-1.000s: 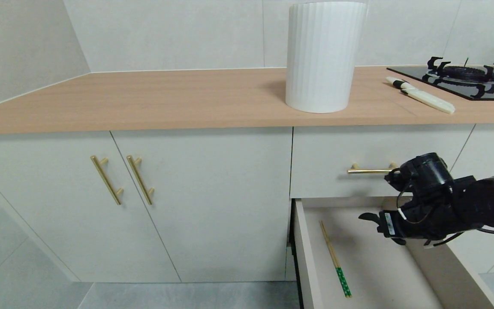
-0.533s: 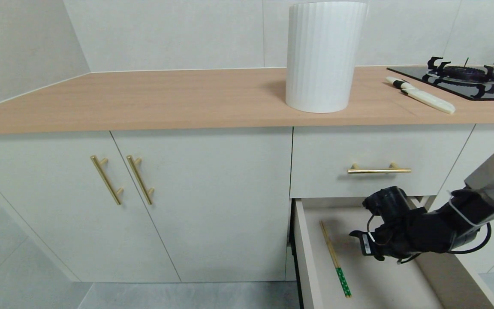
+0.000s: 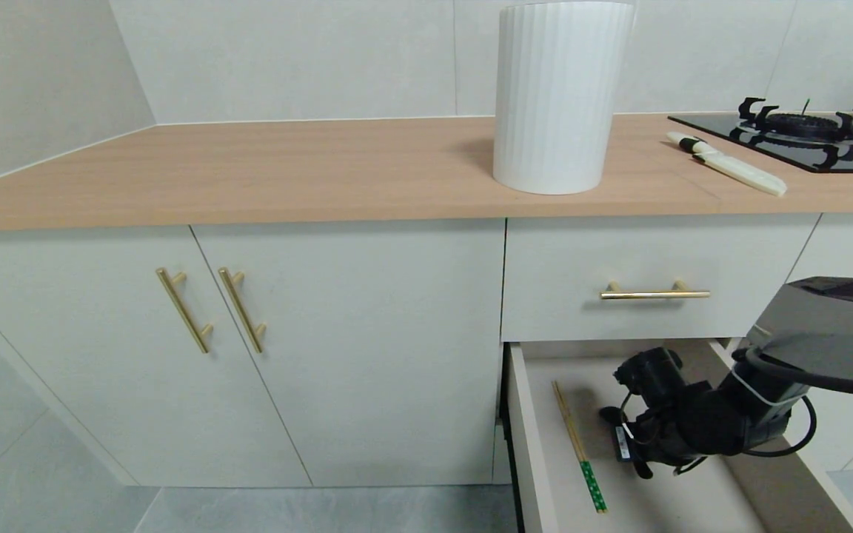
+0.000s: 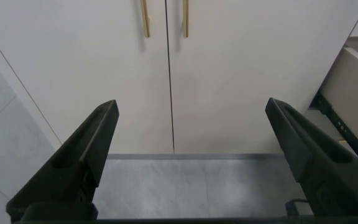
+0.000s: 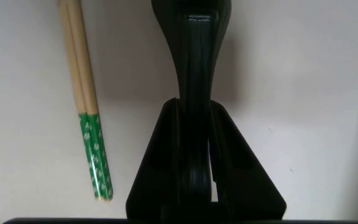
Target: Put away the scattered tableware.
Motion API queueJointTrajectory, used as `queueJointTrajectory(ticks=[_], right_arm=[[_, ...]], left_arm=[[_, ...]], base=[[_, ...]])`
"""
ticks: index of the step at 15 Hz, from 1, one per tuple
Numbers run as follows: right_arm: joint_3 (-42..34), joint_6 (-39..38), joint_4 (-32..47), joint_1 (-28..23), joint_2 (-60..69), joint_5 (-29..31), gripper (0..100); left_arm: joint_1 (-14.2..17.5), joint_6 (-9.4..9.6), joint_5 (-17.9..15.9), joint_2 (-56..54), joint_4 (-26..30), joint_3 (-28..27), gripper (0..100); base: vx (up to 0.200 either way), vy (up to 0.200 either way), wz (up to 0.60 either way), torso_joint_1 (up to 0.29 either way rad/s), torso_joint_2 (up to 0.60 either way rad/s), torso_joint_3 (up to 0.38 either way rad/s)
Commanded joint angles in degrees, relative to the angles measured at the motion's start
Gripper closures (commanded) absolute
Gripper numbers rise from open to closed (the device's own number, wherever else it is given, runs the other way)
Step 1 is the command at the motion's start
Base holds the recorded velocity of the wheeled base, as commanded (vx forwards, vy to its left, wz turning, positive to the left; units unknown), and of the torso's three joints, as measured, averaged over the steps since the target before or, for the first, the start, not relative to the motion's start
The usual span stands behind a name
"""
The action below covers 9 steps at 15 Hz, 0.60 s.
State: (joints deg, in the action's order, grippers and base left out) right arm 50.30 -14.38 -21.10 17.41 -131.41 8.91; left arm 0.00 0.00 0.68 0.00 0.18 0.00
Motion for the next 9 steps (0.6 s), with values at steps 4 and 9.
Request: queueJointTrajectory(ticks=[4,9], right_arm=[[0.0,-0.2,-2.8,-0.1,-2.9,0.8,100],[0.0,-0.3,-2.9,-0.1,-2.9,0.8,100]], left_arm=[[0.0,0.00,0.0,0.1,0.0,0.0,0],[0.0,0.00,0.0,0.1,0.0,0.0,0]], base=[[0.000,0.000,0.00,0.000,0.00,0.000],[0.000,0.000,0.00,0.000,0.00,0.000]])
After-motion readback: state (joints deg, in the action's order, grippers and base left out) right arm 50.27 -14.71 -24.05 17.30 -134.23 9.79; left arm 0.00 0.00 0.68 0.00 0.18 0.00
